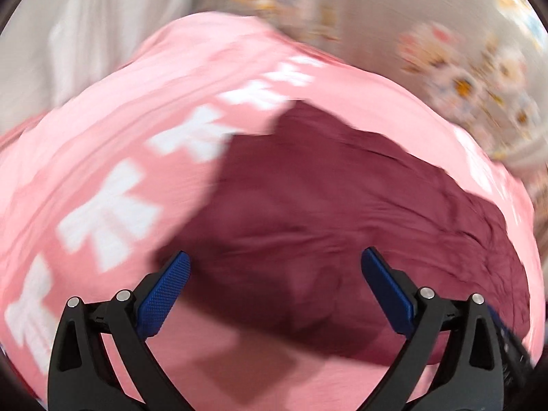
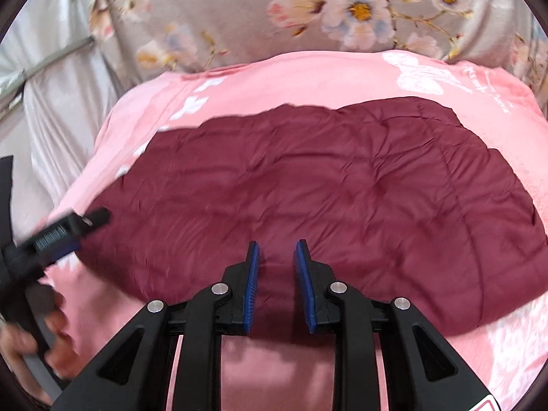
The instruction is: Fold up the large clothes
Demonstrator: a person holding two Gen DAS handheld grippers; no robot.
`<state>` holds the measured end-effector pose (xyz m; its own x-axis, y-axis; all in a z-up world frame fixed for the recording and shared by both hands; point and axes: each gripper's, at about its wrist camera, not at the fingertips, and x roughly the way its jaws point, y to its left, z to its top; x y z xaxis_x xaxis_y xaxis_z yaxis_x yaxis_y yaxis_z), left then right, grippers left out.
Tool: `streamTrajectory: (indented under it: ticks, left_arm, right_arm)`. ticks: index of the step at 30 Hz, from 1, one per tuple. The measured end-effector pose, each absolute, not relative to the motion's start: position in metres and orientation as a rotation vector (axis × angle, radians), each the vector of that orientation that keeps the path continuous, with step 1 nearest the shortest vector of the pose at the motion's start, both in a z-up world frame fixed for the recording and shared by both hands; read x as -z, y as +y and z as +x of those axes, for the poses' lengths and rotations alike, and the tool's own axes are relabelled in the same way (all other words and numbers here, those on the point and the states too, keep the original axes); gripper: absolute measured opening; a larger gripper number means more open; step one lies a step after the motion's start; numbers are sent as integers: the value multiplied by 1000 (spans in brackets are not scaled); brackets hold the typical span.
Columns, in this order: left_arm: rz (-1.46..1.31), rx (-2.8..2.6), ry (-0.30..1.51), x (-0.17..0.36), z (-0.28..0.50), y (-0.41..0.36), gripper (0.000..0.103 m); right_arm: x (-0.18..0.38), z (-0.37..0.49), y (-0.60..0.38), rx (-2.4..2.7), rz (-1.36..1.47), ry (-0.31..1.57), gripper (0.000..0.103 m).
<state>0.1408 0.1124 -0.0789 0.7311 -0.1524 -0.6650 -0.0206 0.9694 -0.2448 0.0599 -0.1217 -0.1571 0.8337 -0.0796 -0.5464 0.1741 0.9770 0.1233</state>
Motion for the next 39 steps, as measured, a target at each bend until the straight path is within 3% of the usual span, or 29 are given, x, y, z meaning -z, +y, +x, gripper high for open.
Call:
streamTrajectory:
  ticks: [5, 11, 15, 18, 23, 26, 33, 39]
  left_arm:
    - [-400, 67, 844, 106, 151, 152, 98]
    - [-438, 133, 834, 107, 159, 145, 98]
    - [-448, 185, 847, 106, 164, 135, 96]
    - [-470, 225, 858, 103, 162, 131, 78]
    - [-440, 308, 835, 77, 155, 117, 33]
    - [-364, 376, 764, 43, 140, 100, 22]
    - [-204, 612, 618, -32, 90, 18, 15]
    - [-68, 762, 583, -49, 61, -71, 14]
  right_arm:
    - [172, 64, -117, 154, 132, 580, 23]
    - [172, 61, -121, 136, 163, 583, 22]
    - [160, 48, -119, 99, 201, 537, 15]
    - [164, 51, -108, 82, 167, 564, 4]
    - [180, 58, -116, 72, 207, 599, 2]
    - [186, 62, -127, 37, 279, 613, 0]
    - [186, 54, -142, 12, 378, 611, 0]
    - [169, 7, -164, 67, 412, 567, 0]
